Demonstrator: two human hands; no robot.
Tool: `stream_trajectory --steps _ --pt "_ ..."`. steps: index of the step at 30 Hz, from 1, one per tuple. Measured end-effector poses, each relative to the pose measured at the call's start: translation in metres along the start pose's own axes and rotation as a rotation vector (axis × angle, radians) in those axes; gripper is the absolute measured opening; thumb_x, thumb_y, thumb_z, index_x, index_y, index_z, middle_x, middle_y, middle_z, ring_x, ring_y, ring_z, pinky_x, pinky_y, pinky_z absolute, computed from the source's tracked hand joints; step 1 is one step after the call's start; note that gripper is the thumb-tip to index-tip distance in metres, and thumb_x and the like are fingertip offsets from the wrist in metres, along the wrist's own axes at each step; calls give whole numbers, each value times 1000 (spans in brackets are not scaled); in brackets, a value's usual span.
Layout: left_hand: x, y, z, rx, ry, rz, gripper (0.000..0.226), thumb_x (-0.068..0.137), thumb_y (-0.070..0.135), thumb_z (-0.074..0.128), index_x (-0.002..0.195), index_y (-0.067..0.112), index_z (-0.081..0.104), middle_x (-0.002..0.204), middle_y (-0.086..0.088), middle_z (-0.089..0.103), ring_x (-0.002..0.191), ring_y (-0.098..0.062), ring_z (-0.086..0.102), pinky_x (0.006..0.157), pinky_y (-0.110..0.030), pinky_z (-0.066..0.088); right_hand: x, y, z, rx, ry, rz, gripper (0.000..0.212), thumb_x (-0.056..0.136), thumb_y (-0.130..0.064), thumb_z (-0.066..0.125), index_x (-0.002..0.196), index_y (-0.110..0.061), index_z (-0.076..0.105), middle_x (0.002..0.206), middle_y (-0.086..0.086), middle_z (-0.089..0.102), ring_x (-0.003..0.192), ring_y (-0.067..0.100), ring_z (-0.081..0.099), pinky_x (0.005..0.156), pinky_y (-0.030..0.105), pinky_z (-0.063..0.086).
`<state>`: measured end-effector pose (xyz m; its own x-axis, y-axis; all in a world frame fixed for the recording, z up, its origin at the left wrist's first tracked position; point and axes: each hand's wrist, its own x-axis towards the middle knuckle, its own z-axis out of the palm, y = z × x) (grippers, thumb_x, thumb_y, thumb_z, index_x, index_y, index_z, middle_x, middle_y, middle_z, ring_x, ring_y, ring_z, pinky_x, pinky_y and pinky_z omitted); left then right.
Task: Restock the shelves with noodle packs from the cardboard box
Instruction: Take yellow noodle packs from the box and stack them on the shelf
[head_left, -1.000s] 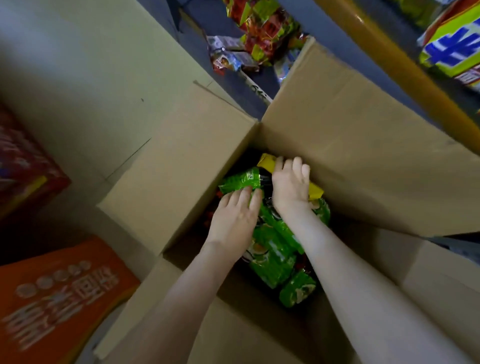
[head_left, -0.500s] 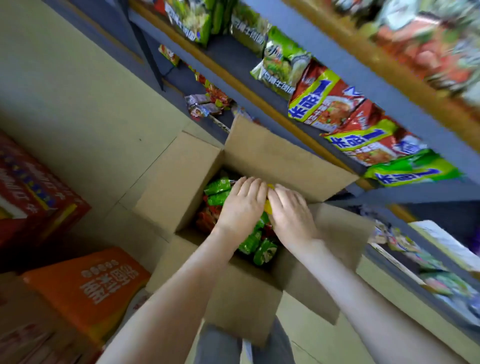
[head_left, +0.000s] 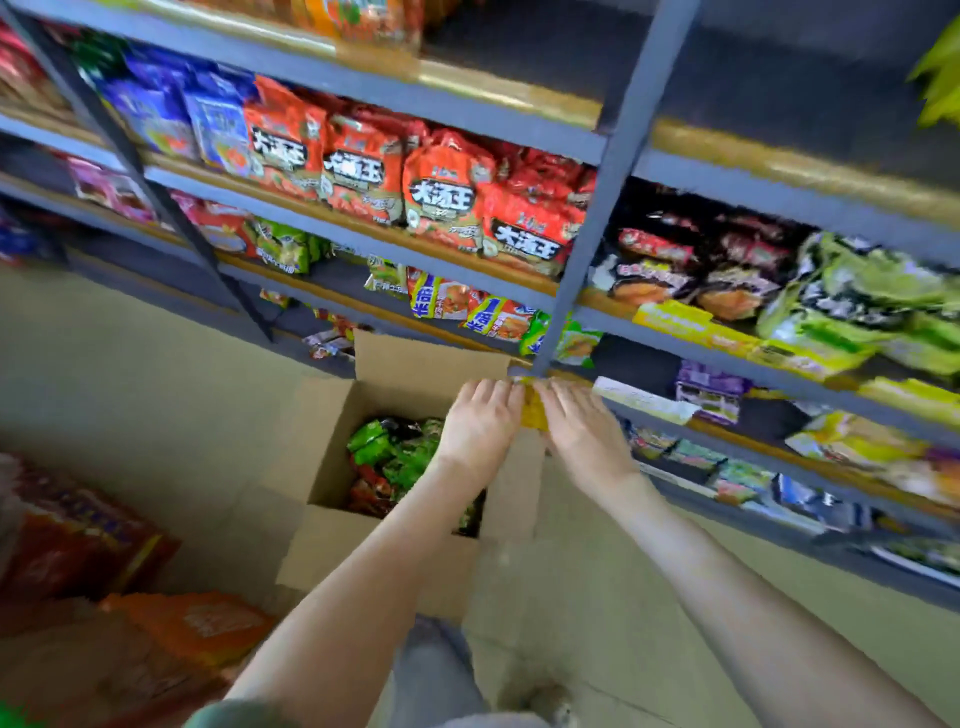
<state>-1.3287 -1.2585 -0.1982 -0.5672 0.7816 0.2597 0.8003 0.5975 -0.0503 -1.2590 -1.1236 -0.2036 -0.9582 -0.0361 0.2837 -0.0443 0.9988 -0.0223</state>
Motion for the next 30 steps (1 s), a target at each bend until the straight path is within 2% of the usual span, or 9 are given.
stream_trajectory --steps 9,12,15,17,19,22,26,28,30 --pt "79 143 -108 -2 306 201 28 68 7 59 92 7 71 77 -5 66 69 -23 65 65 -31 52 -86 104 -151 -162 244 191 60 54 -1 84 111 4 64 104 16 66 94 32 64 92 35 34" --pt "113 171 -130 -32 401 274 31 71 5 53 100 5 62 82 -9 66 74 -28 65 67 -33 54 -95 140 -183 -184 338 207 65 53 3 82 114 5 61 109 18 64 101 33 59 96 36 33" --pt "151 195 -147 -35 503 330 33 72 8 54 106 7 52 86 -8 67 76 -27 64 72 -35 48 -98 175 -207 -220 437 224 66 54 3 81 116 4 59 113 18 63 108 29 50 100 37 32" --pt "175 209 -157 -53 542 377 43 65 6 67 107 6 57 90 -8 68 79 -27 65 76 -32 41 -101 197 -220 -249 504 238 64 60 3 79 120 2 58 116 16 62 113 28 48 100 39 35" --pt "200 221 -168 -81 535 401 50 56 5 80 104 5 66 90 -8 68 77 -27 65 74 -31 39 -102 218 -231 -297 567 255 63 66 2 75 125 -2 53 123 14 59 119 27 46 101 42 35" --pt "246 232 -182 -210 534 386 54 49 11 89 100 6 69 86 -7 68 73 -28 66 65 -32 51 -97 254 -243 -408 689 277 64 76 -5 73 134 -9 46 133 11 52 123 24 45 100 42 34" --pt "305 239 -196 -401 412 331 44 71 20 77 112 5 65 97 -12 65 88 -35 62 73 -40 51 -78 302 -252 -514 776 253 79 75 -2 75 142 -18 36 142 11 38 130 27 37 101 46 34" --pt "329 238 -201 -455 312 269 46 81 28 72 122 11 60 108 -8 61 103 -29 56 83 -39 47 -68 321 -251 -536 742 268 84 77 -3 75 146 -20 29 146 12 32 134 33 32 102 52 37" --pt "350 235 -206 -496 219 232 43 83 34 69 120 16 59 109 -5 60 105 -24 54 80 -33 42 -57 336 -248 -479 643 360 89 80 -11 75 149 -24 21 151 14 23 138 41 25 100 59 39"
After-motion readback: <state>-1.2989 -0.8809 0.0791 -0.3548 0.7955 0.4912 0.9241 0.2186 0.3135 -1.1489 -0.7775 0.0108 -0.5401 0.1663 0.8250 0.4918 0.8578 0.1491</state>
